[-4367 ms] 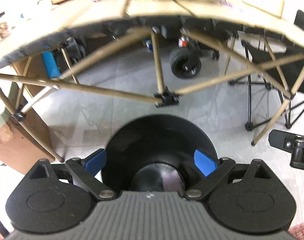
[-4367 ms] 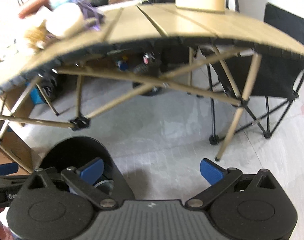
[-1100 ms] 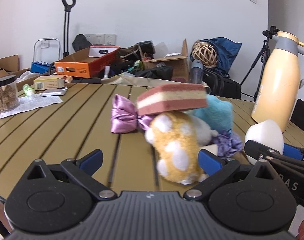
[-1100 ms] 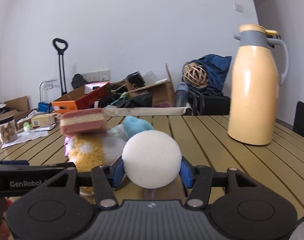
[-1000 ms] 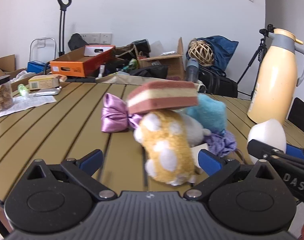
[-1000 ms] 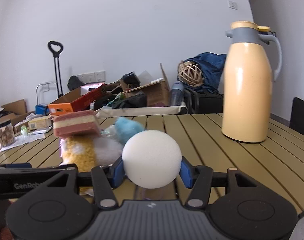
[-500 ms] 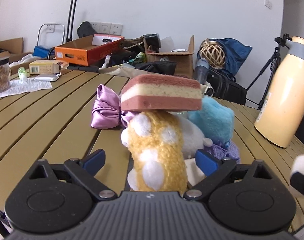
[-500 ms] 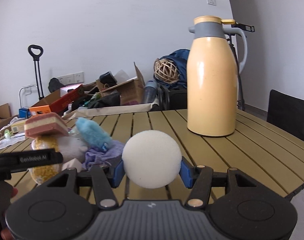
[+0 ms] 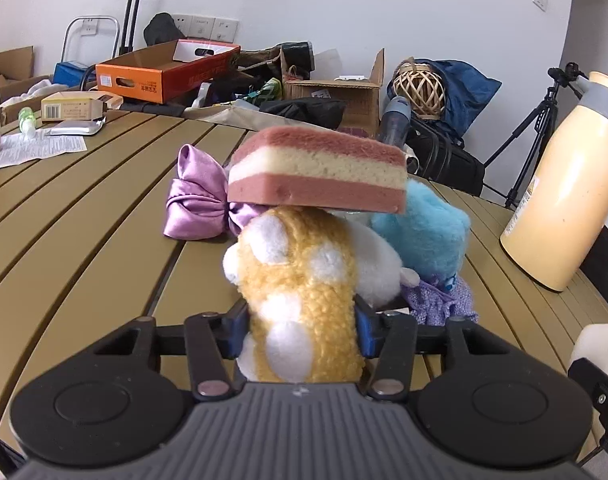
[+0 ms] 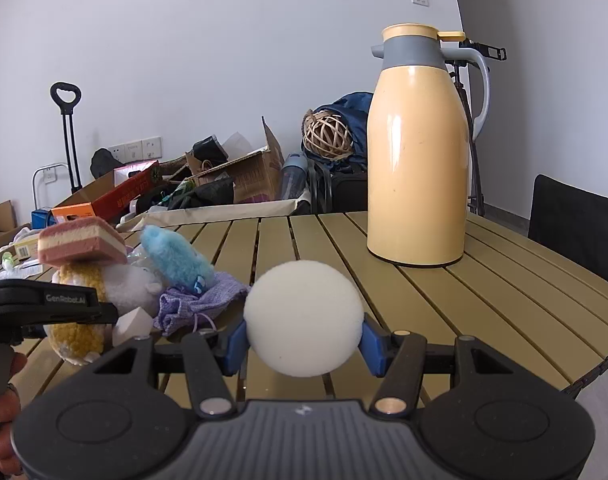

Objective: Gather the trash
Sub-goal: 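Grasp the white foam ball with the right tool while the left tool grasps the yellow plush, then carry the foam ball and yellow plush down over the black trash bin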

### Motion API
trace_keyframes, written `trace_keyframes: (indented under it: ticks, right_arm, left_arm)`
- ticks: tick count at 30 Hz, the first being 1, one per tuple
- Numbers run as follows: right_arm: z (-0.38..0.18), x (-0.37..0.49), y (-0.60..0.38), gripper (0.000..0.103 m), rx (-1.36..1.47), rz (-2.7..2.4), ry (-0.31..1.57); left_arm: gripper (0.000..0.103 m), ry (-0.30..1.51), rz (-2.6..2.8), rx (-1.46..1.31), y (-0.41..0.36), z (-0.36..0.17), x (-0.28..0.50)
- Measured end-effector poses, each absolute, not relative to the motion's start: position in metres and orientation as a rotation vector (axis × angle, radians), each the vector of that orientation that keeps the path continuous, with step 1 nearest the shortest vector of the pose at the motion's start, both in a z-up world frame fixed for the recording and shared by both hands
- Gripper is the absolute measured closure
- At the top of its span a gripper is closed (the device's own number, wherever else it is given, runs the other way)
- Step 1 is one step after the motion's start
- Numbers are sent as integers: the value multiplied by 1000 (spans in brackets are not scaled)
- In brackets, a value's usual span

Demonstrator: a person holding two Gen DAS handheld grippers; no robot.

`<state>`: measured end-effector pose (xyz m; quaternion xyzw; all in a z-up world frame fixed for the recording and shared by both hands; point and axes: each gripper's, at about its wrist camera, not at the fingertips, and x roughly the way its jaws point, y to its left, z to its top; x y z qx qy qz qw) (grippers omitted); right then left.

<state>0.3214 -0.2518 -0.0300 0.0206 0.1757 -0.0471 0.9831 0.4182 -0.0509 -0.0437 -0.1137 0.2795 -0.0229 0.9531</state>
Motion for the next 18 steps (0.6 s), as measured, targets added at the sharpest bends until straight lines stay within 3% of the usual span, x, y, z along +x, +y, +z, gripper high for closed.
trace_keyframes:
  ticks: [18]
  right_arm:
    - [-30,322,-241,47,58,-56,349]
  left_arm:
    - [54,478,-106,-236,-39,-14,384]
